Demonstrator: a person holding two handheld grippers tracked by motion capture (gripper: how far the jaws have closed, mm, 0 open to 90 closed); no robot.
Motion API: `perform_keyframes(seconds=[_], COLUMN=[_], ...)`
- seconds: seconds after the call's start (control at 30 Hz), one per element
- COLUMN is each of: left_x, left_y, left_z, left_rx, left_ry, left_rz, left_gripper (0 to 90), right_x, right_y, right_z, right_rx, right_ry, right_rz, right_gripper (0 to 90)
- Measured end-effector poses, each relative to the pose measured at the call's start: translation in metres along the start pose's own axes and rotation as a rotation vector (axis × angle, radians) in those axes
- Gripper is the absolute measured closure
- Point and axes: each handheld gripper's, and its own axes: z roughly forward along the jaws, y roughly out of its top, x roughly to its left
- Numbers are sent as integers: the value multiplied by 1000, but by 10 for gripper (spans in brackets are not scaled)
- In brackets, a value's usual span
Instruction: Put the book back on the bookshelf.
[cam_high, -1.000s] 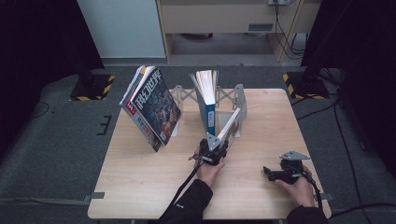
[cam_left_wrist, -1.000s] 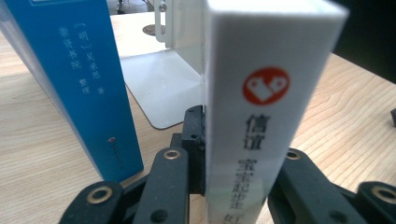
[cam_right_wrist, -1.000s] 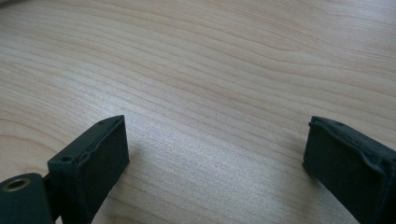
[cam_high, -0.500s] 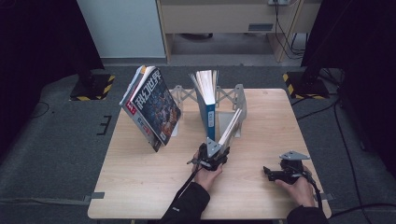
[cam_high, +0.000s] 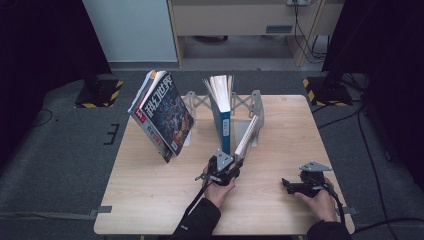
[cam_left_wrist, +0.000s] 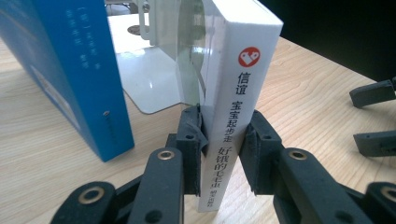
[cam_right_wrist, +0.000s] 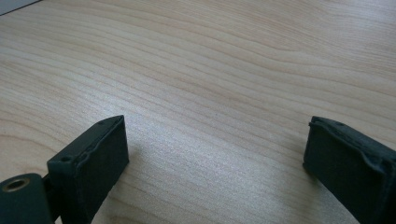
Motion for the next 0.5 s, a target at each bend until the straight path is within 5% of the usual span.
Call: perform_keyframes(seconds=[0.4,0.5], left_x=[-4,-5], left_y=[7,6], left_z=[26,26], left_rx=[-35,-22], left_ry=[-34,-46], left_rz=[-31,-8], left_gripper=[652,636], right_x=[0,0], right_y=[0,0], right_z=[0,0], right_rx=[0,0], right_ry=[0,0], right_rz=[0,-1], right_gripper=[67,67])
